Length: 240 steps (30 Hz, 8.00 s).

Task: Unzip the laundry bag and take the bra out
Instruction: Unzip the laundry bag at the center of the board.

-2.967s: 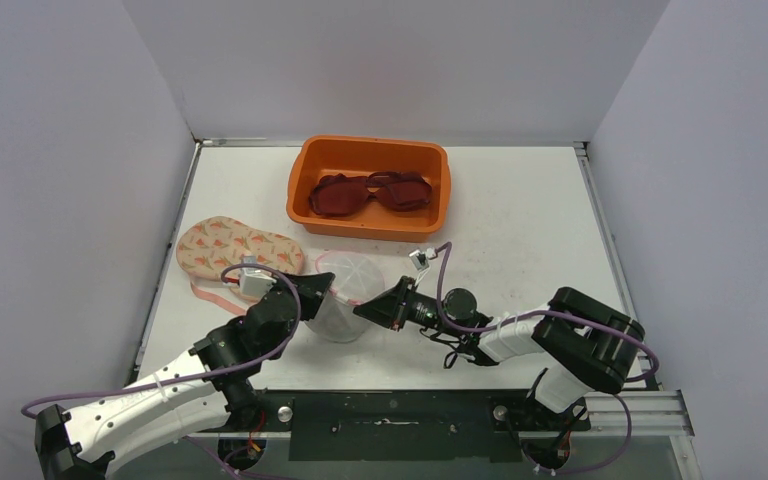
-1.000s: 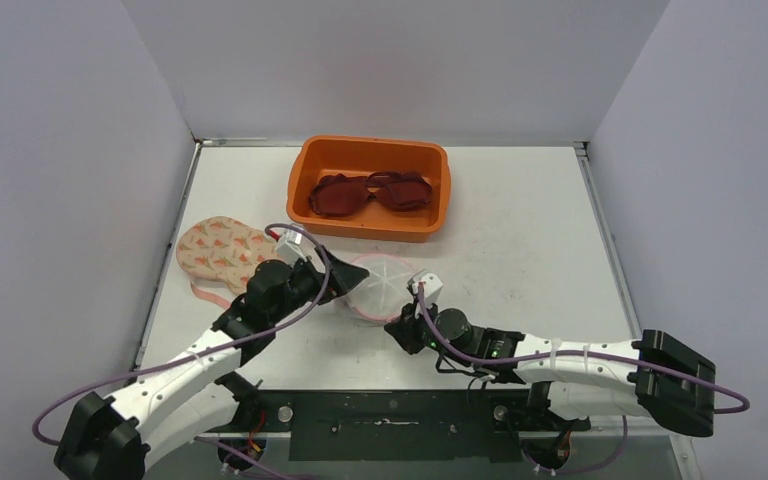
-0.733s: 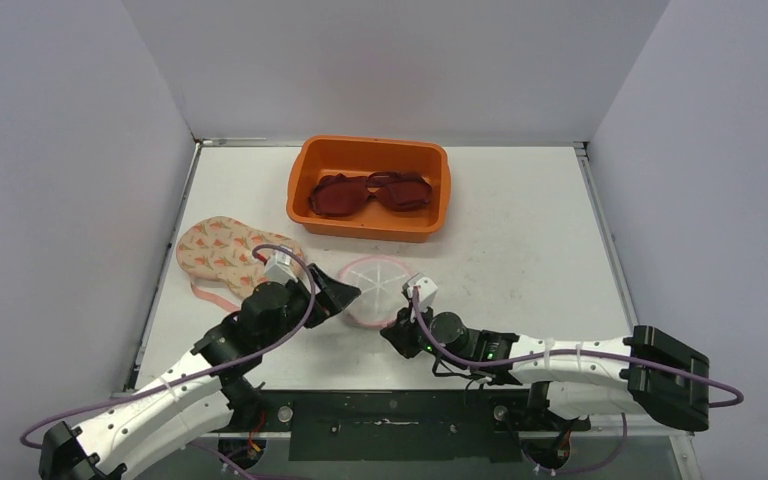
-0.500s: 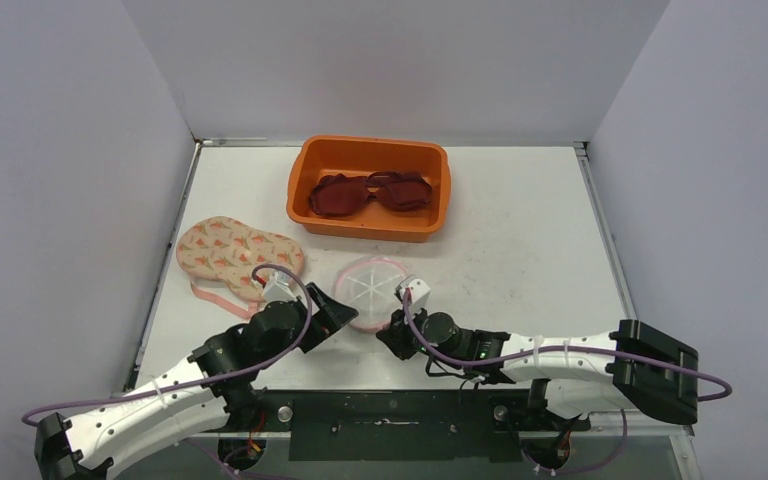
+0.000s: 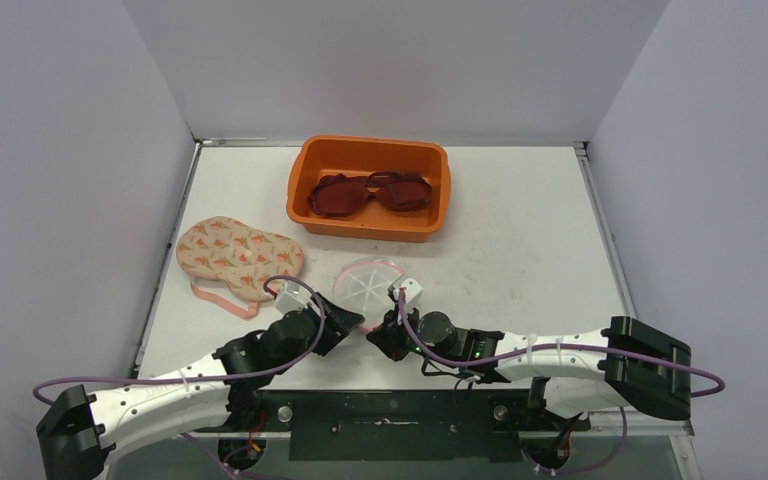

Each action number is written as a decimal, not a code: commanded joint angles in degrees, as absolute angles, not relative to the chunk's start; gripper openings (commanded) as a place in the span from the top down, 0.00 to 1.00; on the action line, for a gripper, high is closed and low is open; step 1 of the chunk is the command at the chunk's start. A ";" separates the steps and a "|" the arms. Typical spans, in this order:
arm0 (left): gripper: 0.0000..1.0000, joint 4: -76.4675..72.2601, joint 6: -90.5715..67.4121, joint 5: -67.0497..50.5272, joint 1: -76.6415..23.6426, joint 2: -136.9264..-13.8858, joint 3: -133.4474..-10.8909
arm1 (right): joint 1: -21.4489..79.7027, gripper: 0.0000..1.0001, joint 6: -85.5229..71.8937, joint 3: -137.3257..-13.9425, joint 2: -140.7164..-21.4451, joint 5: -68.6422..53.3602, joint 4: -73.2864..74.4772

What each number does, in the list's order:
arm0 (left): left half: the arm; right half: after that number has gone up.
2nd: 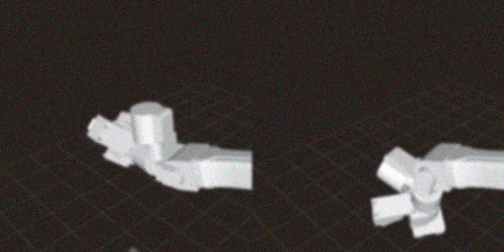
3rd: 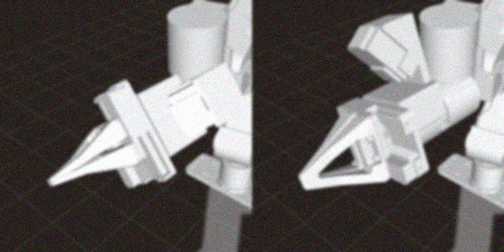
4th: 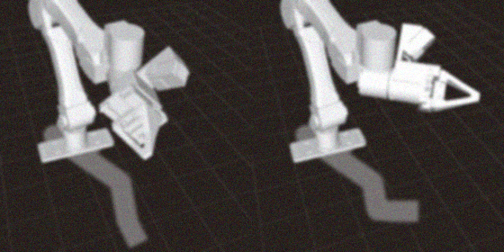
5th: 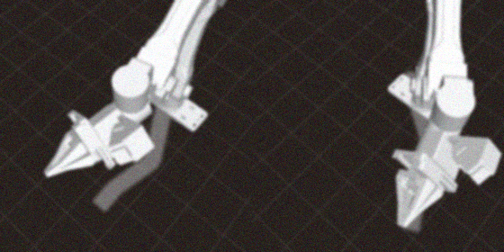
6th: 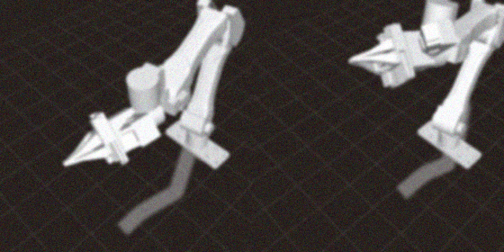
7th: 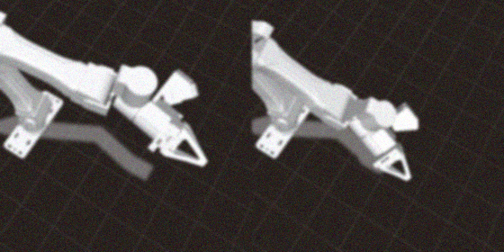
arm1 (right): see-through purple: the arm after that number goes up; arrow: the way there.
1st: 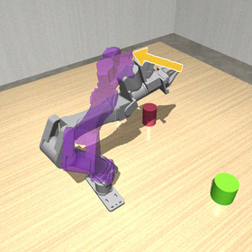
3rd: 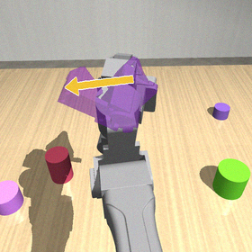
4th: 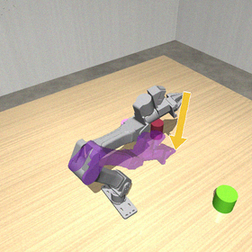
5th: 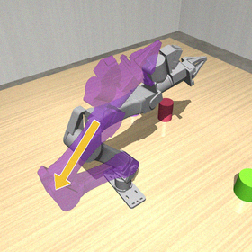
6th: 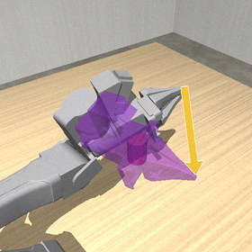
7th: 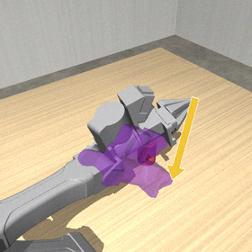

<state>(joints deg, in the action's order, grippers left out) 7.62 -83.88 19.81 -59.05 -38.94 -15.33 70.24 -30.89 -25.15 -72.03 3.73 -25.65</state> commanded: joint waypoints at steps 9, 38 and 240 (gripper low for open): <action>0.65 -3.86 -85.47 25.45 -59.33 -39.73 -14.13 | 70.97 0.95 -31.80 -26.83 -71.42 2.89 -31.11; 1.00 -13.03 -62.36 4.90 -47.59 -49.20 -20.14 | 72.85 0.95 -26.65 -22.89 -54.66 18.74 -11.83; 0.47 -14.61 -51.59 -14.55 -34.77 -59.79 -24.07 | 75.15 0.95 -27.26 -27.39 -69.70 18.88 -21.86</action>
<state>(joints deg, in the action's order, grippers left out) -15.86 -52.49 -18.15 -34.89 -64.03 -25.28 74.72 -26.37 -25.91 -68.29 19.75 -16.99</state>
